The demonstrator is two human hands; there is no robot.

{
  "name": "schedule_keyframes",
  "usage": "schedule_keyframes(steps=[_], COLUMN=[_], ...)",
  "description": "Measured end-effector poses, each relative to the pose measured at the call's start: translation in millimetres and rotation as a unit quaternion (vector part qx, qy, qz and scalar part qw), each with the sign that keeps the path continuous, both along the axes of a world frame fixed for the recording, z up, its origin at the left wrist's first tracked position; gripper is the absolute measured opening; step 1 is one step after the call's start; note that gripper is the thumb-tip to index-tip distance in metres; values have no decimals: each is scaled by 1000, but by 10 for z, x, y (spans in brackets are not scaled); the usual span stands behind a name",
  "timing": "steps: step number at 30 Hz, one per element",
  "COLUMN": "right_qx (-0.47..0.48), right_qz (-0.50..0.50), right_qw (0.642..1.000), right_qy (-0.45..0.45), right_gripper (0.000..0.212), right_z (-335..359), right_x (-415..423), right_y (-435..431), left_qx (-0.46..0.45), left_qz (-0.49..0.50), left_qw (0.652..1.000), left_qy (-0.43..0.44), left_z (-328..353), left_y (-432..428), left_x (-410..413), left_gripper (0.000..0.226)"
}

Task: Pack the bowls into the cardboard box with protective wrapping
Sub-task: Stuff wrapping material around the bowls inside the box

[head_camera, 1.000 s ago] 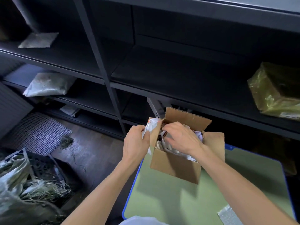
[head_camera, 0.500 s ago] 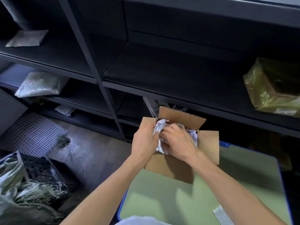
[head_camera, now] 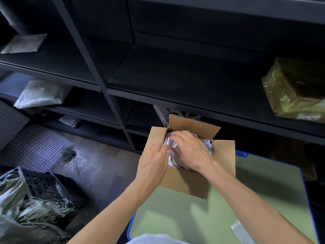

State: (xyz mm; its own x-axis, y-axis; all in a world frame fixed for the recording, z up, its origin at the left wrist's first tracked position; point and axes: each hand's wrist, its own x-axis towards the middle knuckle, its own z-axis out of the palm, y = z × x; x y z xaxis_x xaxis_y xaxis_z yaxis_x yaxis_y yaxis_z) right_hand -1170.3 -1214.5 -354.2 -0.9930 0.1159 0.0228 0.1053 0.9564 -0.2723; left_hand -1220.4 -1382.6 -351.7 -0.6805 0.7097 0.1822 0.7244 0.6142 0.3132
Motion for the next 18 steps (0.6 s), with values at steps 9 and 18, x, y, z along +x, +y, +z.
schedule_keyframes(steps=[9, 18], right_qx=[24, 18], right_qz=[11, 1], right_qw=[999, 1000], right_qy=[-41, 10], right_gripper=[42, 36], right_z=[-173, -123], right_x=[-130, -14], right_y=[-6, -64], left_qx=[-186, -98], left_qz=[-102, -86], left_qw=[968, 989], left_qy=[135, 74], left_z=[132, 62], left_y=[-50, -76], left_x=[-3, 21], left_gripper=[32, 24])
